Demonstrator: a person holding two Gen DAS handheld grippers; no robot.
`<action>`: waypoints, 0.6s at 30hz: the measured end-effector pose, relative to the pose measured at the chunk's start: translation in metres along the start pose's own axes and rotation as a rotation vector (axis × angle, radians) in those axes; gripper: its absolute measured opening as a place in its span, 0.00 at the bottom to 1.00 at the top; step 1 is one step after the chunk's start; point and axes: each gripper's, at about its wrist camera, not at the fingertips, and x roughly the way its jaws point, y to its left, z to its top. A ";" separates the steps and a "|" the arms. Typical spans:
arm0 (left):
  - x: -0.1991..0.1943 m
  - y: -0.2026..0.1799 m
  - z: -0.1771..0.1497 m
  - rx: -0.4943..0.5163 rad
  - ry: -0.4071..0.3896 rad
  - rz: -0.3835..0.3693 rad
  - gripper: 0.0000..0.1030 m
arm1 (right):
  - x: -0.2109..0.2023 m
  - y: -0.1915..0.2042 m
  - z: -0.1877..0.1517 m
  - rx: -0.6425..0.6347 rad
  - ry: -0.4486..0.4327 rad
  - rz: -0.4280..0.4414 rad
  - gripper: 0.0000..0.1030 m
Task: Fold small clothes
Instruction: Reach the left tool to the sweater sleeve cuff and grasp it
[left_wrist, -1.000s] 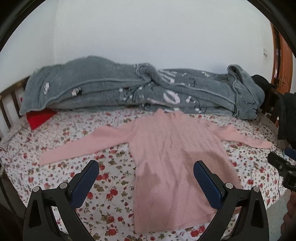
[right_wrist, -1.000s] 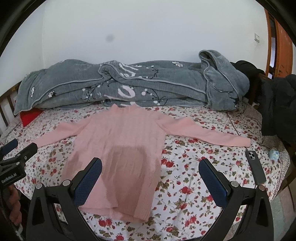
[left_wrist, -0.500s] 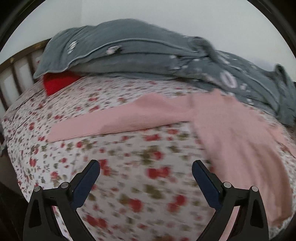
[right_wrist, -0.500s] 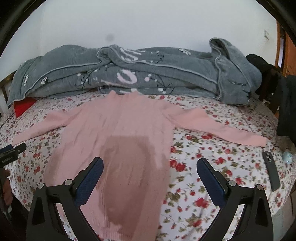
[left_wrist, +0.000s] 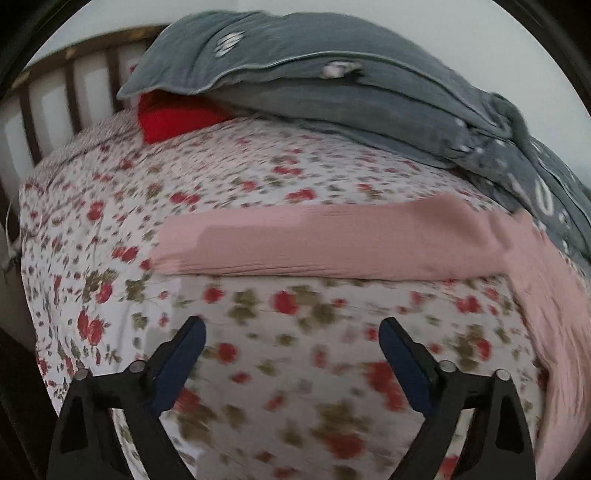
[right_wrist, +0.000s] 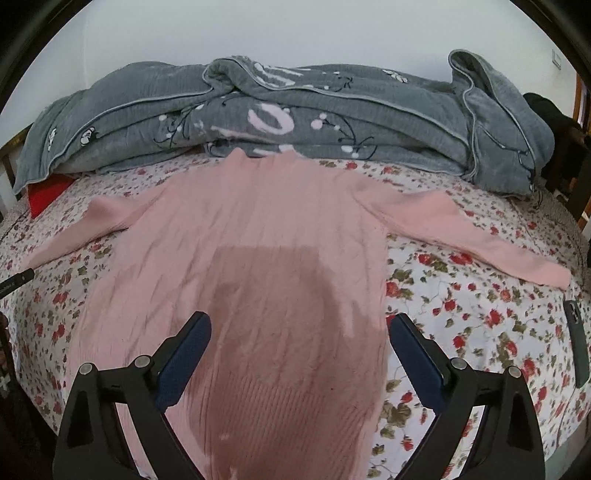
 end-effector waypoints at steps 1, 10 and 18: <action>0.004 0.007 0.001 -0.023 0.006 -0.004 0.84 | 0.001 0.000 0.000 0.003 0.002 -0.004 0.94; 0.034 0.058 0.023 -0.229 0.005 -0.109 0.73 | -0.002 0.000 0.007 0.018 -0.018 -0.038 0.94; 0.047 0.070 0.041 -0.309 -0.034 0.001 0.31 | -0.010 -0.009 0.009 0.003 -0.039 -0.081 0.94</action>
